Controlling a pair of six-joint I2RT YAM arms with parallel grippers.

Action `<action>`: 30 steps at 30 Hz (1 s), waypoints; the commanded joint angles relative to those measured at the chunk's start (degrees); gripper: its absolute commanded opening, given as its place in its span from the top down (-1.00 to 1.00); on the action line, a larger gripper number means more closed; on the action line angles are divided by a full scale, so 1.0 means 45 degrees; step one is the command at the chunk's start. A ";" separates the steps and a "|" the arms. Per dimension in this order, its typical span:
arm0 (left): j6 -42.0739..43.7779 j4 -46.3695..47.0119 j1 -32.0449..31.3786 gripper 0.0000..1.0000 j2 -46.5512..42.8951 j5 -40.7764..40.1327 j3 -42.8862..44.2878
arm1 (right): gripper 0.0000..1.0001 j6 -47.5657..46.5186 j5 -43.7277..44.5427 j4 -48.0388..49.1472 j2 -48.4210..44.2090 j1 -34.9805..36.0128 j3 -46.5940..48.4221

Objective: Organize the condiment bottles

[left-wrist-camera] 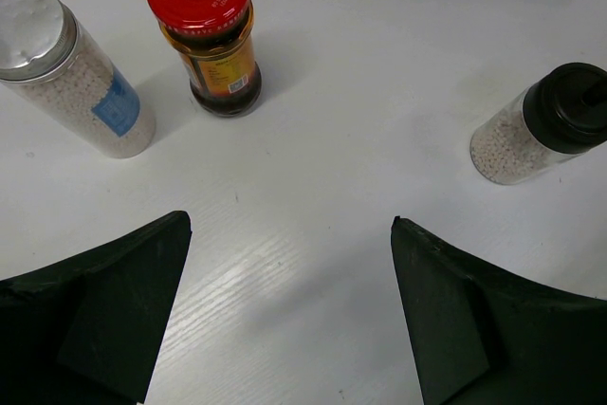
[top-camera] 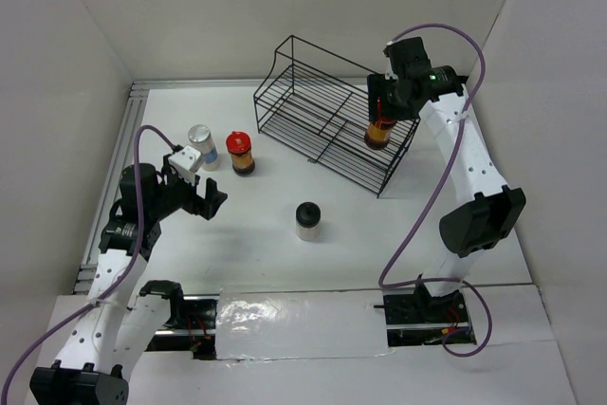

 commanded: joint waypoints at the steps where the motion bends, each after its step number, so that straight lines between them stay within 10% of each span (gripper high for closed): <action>1: -0.0064 0.0293 -0.0011 -0.99 0.0026 0.0164 0.0125 | 0.97 0.0109 0.0049 0.0451 -0.1079 0.0122 0.0864; 11: -0.0044 0.0351 -0.0011 -0.99 0.0084 0.0125 0.0067 | 0.86 0.0128 0.0010 0.0763 -0.1138 0.0357 -0.0306; 17: -0.0083 0.0390 -0.0011 -0.99 0.0104 0.0145 0.0008 | 0.11 0.0050 0.0127 0.1076 -0.1099 0.0415 -0.0600; 22: -0.0181 0.0371 -0.0011 -0.99 0.0085 0.0067 -0.0050 | -0.93 -0.0105 0.0477 0.1134 -0.1215 0.0532 -0.0640; 30: -0.0610 0.0429 -0.0011 -0.99 -0.0169 -0.0460 -0.0187 | -1.00 -0.0613 0.2118 0.2401 -0.2502 0.1001 -0.0483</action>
